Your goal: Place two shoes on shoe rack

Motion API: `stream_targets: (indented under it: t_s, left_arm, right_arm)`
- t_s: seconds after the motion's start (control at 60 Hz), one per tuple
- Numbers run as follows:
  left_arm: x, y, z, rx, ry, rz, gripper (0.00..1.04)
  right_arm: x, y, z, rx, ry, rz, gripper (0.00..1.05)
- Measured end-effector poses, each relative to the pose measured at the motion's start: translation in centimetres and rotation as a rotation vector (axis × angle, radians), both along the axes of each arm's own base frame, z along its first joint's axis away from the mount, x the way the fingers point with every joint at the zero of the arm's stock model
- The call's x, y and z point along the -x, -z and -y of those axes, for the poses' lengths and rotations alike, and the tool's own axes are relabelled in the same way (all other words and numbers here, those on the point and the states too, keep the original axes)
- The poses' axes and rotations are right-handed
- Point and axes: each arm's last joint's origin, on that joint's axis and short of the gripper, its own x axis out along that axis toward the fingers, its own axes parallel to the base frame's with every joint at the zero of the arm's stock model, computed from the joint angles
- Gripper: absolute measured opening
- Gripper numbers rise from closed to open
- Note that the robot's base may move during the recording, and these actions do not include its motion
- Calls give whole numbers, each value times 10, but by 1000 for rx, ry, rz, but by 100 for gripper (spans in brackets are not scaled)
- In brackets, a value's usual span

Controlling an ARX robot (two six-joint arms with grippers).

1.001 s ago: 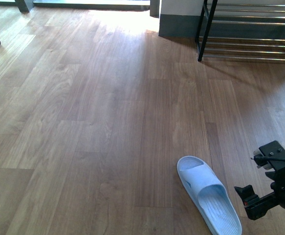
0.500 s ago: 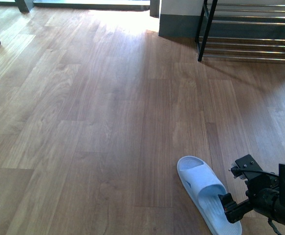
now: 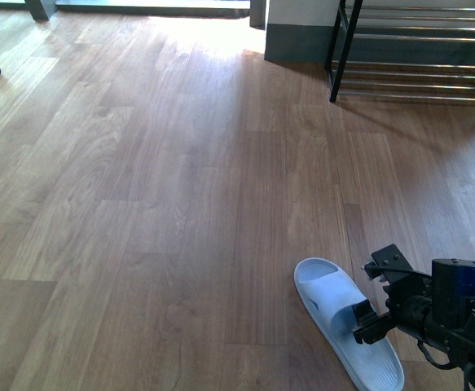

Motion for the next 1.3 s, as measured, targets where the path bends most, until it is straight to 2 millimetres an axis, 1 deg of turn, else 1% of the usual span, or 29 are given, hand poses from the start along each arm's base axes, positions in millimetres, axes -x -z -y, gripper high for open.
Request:
stream_targets:
  t_s: [0.167, 0.217, 0.284, 0.35, 0.4, 0.434, 0.517, 0.534, 0.55, 0.567, 0.617, 0.651, 0.667, 0.717, 0.734, 0.767, 0.784, 0.817, 0.867, 0.901, 0.917, 0.951, 0.967, 1.001, 1.051, 1.084, 1.101, 1.218, 1.301]
  left_arm:
    - [0, 0, 0, 0, 0, 0, 2]
    - [0, 0, 0, 0, 0, 0, 2]
    - [0, 0, 0, 0, 0, 0, 2]
    - [0, 0, 0, 0, 0, 0, 2]
    - [0, 0, 0, 0, 0, 0, 2]
    - [0, 0, 0, 0, 0, 0, 2]
    - [0, 0, 0, 0, 0, 0, 2]
    - [0, 0, 0, 0, 0, 0, 2]
    - [0, 0, 0, 0, 0, 0, 2]
    - [0, 0, 0, 0, 0, 0, 2]
    - [0, 0, 0, 0, 0, 0, 2]
    - [0, 0, 0, 0, 0, 0, 2]
    - [0, 0, 0, 0, 0, 0, 2]
    - [0, 0, 0, 0, 0, 0, 2]
    - [0, 0, 0, 0, 0, 0, 2]
    - [0, 0, 0, 0, 0, 0, 2]
    - [0, 0, 0, 0, 0, 0, 2]
    - [0, 0, 0, 0, 0, 0, 2]
    - [0, 0, 0, 0, 0, 0, 2]
    - [0, 0, 0, 0, 0, 0, 2]
    - [0, 0, 0, 0, 0, 0, 2]
    - [0, 0, 0, 0, 0, 0, 2]
    - [0, 0, 0, 0, 0, 0, 2]
    - [0, 0, 0, 0, 0, 0, 2]
    - [0, 0, 0, 0, 0, 0, 2]
    - [0, 0, 0, 0, 0, 0, 2]
    - [0, 0, 0, 0, 0, 0, 2]
    - [0, 0, 0, 0, 0, 0, 2]
    - [0, 0, 0, 0, 0, 0, 2]
  right_arm:
    - [-5, 5, -6, 3, 2, 9, 44]
    - [-5, 5, -6, 2, 5, 8, 39]
    - [-4, 5, -7, 0, 16, 9, 24]
    - [-1, -1, -5, 0, 31, 21, 11]
    - [1, -8, -3, -2, 36, 29, 4]
    - [1, -13, -2, -3, 37, 36, 1]
    - [1, -31, 3, -9, 56, 62, 1]
    - [-1, -43, 5, -9, 63, 85, 1]
    - [-2, -47, 5, -9, 63, 95, 1]
    - [-3, -57, 7, -11, 64, 116, 1]
    - [-11, -91, 11, -17, 70, 188, 1]
    - [-10, -103, 12, -18, 67, 208, 1]
    - [-10, -116, 13, -18, 65, 236, 1]
    - [-10, -136, 14, -26, 58, 271, 1]
    - [-10, -149, 14, -28, 52, 292, 1]
    - [-8, -161, 14, -29, 47, 311, 1]
    - [-6, -174, 14, -29, 35, 331, 1]
    - [-3, -187, 14, -33, 27, 352, 1]
    - [6, -217, 13, -41, 11, 388, 1]
    - [11, -228, 13, -41, 5, 400, 1]
    - [17, -239, 13, -43, 1, 412, 1]
    - [22, -251, 13, -44, -2, 427, 1]
    - [27, -261, 12, -42, -3, 441, 1]
    - [33, -271, 12, -39, -8, 454, 1]
    - [47, -296, 11, -31, -25, 494, 1]
    - [53, -306, 10, -31, -30, 509, 1]
    - [60, -315, 9, -28, -37, 525, 1]
    - [89, -352, 3, 0, -77, 588, 1]
    - [109, -380, -1, 11, -108, 686, 1]
